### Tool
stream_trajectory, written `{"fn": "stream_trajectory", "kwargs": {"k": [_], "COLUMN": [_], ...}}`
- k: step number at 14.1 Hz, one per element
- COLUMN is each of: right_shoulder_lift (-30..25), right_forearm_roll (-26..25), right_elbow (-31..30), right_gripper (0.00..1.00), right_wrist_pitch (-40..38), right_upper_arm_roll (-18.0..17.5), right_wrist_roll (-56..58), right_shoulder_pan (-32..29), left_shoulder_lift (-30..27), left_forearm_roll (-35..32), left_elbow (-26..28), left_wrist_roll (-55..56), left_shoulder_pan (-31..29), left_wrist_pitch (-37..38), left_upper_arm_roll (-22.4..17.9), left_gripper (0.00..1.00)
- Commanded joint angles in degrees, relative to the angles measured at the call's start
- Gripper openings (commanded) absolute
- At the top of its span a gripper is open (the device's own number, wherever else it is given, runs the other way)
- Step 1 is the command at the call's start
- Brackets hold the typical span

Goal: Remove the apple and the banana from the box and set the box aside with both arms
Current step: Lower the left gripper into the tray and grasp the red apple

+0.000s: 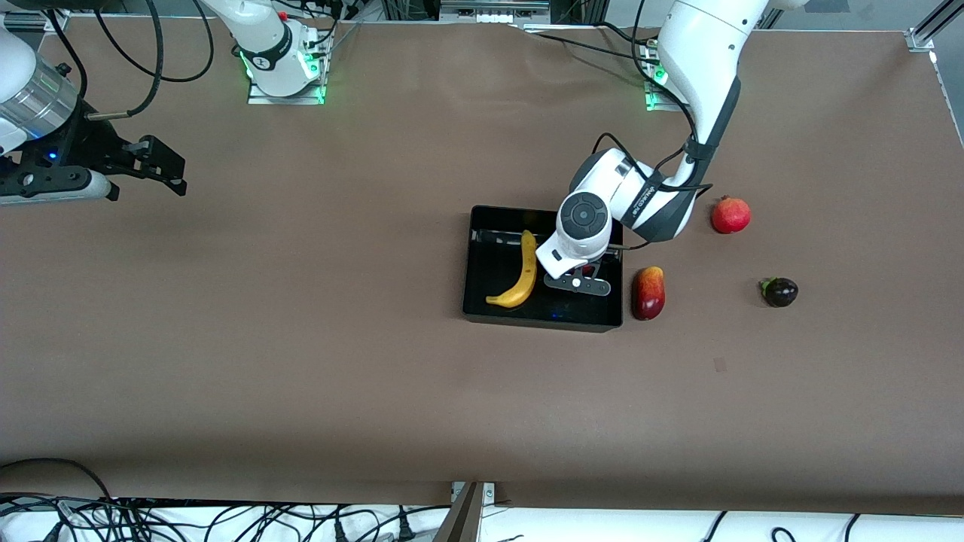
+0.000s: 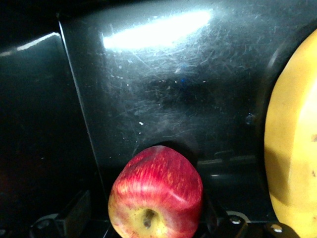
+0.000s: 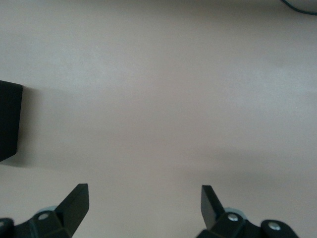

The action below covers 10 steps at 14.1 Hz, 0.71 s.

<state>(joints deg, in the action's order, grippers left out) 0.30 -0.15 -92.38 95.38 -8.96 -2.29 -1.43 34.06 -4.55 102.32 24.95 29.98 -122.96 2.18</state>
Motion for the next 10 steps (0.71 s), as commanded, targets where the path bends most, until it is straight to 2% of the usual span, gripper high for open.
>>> {"fn": "stream_trajectory", "kwargs": {"k": [1, 2, 3, 4, 7, 9, 10], "right_shoulder_lift": [-0.30, -0.30, -0.30, -0.30, -0.30, -0.30, -0.30], "right_forearm_roll": [1.11, 1.03, 1.11, 1.11, 1.11, 1.03, 1.03], "right_elbow": [0.36, 0.36, 0.28, 0.36, 0.36, 0.28, 0.36], "right_gripper": [1.00, 1.00, 1.00, 1.00, 1.00, 1.00, 1.00], "right_wrist_pitch": [-0.72, -0.72, -0.72, -0.72, -0.72, -0.72, -0.72], "right_upper_arm_roll": [-0.36, -0.36, -0.36, -0.36, -0.36, -0.36, -0.36], "right_wrist_roll": [0.01, 0.01, 0.01, 0.01, -0.08, -0.08, -0.08], "right_shoulder_pan": [-0.77, -0.77, -0.77, -0.77, -0.77, -0.77, -0.77], "left_shoulder_lift": [-0.66, -0.66, -0.66, -0.84, -4.42, -7.68, -8.39], "left_forearm_roll": [-0.90, -0.72, -0.63, -0.54, 2.42, 4.20, 4.20], "left_elbow": [1.65, 1.48, 1.30, 1.21, -0.54, -4.39, -7.72], "left_wrist_roll": [1.24, 1.24, 1.24, 1.15, 1.68, 1.42, 1.07], "left_shoulder_pan": [0.17, 0.08, 0.08, 0.08, -0.18, -1.67, -3.07], "left_wrist_pitch": [-2.02, -2.02, -2.02, -1.93, -0.27, 7.51, 13.74], "left_upper_arm_roll": [0.10, 0.19, 0.19, 0.19, 0.28, -0.07, -0.34], "left_gripper": [0.88, 0.57, 0.36, 0.22, 0.17, 0.21, 0.22]}}
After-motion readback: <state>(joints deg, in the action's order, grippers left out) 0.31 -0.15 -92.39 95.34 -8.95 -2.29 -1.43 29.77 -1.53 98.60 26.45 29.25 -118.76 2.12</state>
